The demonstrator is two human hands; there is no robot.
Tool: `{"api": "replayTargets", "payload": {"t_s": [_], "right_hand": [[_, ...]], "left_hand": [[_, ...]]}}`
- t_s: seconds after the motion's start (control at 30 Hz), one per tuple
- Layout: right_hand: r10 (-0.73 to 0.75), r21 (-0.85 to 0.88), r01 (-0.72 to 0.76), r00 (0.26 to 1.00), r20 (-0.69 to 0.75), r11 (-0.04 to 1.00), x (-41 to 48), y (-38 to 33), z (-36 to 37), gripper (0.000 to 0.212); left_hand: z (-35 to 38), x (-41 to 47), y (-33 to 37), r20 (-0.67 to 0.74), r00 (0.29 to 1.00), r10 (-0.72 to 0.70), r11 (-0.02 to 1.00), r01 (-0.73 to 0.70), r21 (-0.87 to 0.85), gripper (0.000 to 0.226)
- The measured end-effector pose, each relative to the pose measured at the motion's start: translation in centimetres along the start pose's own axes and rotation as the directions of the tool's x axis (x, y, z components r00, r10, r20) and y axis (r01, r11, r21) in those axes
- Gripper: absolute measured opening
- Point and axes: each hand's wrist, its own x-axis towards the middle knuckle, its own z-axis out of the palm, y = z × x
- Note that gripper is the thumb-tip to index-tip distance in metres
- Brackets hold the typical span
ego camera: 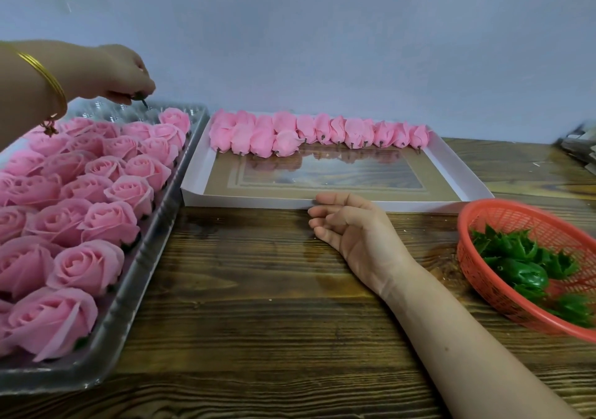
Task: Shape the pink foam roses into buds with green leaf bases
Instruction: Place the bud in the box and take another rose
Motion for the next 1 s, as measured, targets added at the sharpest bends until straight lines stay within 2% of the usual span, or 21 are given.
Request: {"api": "replayTargets", "payload": {"t_s": [0.27,0.63,1.0], "right_hand": [[0.005,-0.011,-0.005,1.000,0.005,1.000,-0.2,-0.1,0.1,0.034],[0.009,-0.013,-0.009,1.000,-0.001,1.000,-0.1,-0.1,0.2,0.034],[0.006,-0.019,-0.006,1.000,0.005,1.000,0.0,-0.1,0.1,0.034]], "left_hand": [[2.6,0.5,-0.6,0.114,0.993,0.022,0.998,-0.030,0.062,0.014],[3.8,1.0,-1.8,0.126,0.991,0.043,0.974,-0.069,0.214,0.028],[4.7,2.4,-2.3,0.188,0.980,0.059,0.929,-0.123,0.348,0.025]]}}
